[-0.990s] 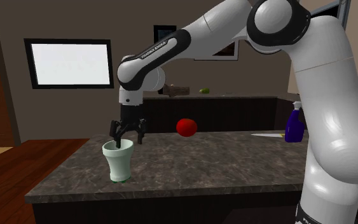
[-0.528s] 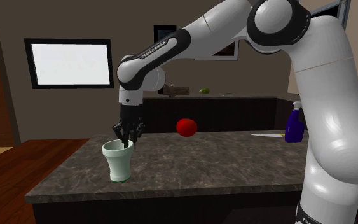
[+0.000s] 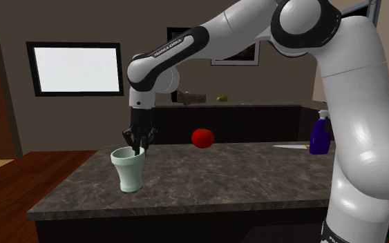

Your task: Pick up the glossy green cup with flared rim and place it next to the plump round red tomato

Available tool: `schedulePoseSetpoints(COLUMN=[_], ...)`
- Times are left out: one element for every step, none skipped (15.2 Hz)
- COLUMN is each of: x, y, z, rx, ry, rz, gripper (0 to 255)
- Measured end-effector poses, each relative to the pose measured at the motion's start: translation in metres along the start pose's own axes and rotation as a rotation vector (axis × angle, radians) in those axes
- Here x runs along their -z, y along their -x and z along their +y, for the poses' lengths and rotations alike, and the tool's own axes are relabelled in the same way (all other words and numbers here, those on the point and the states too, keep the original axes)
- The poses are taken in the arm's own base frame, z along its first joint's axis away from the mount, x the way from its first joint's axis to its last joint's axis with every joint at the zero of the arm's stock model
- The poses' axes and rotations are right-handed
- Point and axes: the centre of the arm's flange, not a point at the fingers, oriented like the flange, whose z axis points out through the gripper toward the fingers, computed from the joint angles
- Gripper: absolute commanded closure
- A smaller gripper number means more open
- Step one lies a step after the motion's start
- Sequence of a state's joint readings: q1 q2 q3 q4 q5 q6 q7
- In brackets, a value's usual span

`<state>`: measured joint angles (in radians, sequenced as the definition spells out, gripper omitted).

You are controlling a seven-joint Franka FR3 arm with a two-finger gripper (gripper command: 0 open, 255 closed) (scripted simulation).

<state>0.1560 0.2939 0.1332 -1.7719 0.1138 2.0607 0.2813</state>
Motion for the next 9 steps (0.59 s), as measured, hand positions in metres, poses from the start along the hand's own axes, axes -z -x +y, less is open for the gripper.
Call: schedulePoseSetpoints(x=[0.004, 0.010, 0.015, 0.022, 0.027, 0.032, 0.038, 0.043, 0.048], y=[0.001, 0.000, 0.001, 0.002, 0.001, 0.002, 0.002, 0.002, 0.002], z=[0.000, -0.001, -0.002, -0.004, -0.005, -0.005, -0.007, -0.006, -0.007], rx=[0.000, 0.000, 0.000, 0.000, 0.000, 0.000, 0.000, 0.000, 0.000], ry=[0.000, 0.000, 0.000, 0.000, 0.000, 0.000, 0.000, 0.000, 0.000], rz=[0.000, 0.000, 0.000, 0.000, 0.000, 0.000, 0.000, 0.000, 0.000], gripper=[255, 255, 255, 255, 255, 255, 255, 255, 255])
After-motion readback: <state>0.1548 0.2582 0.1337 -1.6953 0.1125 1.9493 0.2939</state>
